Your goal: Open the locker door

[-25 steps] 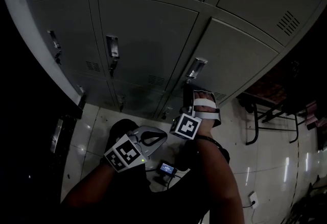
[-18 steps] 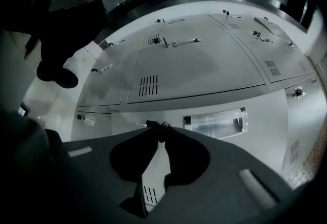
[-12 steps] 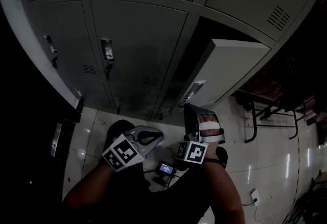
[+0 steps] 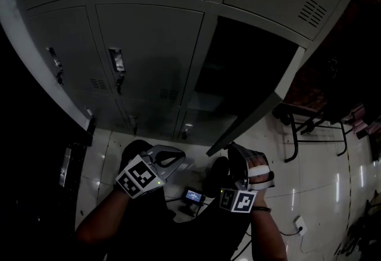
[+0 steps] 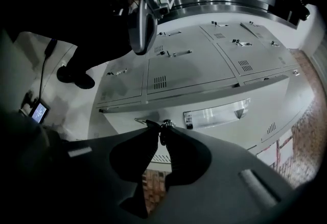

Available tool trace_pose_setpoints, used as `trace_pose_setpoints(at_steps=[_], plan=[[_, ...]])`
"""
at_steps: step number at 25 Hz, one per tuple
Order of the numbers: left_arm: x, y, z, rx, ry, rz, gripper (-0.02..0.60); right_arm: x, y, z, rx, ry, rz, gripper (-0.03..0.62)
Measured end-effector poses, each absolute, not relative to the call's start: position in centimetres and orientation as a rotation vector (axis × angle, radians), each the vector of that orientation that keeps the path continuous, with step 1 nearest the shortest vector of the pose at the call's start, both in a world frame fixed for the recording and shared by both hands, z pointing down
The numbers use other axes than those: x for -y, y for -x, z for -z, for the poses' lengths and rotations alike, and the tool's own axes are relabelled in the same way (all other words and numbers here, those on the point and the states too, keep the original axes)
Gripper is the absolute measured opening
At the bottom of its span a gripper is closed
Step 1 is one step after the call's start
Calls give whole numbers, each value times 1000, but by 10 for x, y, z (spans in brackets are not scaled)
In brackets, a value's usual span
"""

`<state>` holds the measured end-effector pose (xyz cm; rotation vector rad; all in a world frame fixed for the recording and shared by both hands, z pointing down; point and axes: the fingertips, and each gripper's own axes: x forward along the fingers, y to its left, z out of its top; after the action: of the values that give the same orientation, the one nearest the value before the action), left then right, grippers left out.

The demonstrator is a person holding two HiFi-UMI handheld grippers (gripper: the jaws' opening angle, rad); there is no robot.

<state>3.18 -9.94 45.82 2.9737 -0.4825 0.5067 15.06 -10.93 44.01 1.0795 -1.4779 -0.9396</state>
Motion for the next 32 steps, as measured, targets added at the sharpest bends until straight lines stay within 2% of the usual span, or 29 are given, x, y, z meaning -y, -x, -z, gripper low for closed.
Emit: trace_pose_setpoints(at_steps=[12, 18, 27, 32], plan=[[100, -35, -461, 480, -2972, -536, 12, 66, -227, -442, 1345, -1158, 908, 44], [99, -37, -463, 480, -2971, -558, 12, 61, -256, -442, 1323, -1235, 837, 72], [100, -37, -467, 485, -2971, -565, 12, 49, -269, -437, 1304, -1274, 802, 81], [99, -37, -463, 478, -2975, -558, 12, 28, -261, -415, 1507, -1436, 672, 84]])
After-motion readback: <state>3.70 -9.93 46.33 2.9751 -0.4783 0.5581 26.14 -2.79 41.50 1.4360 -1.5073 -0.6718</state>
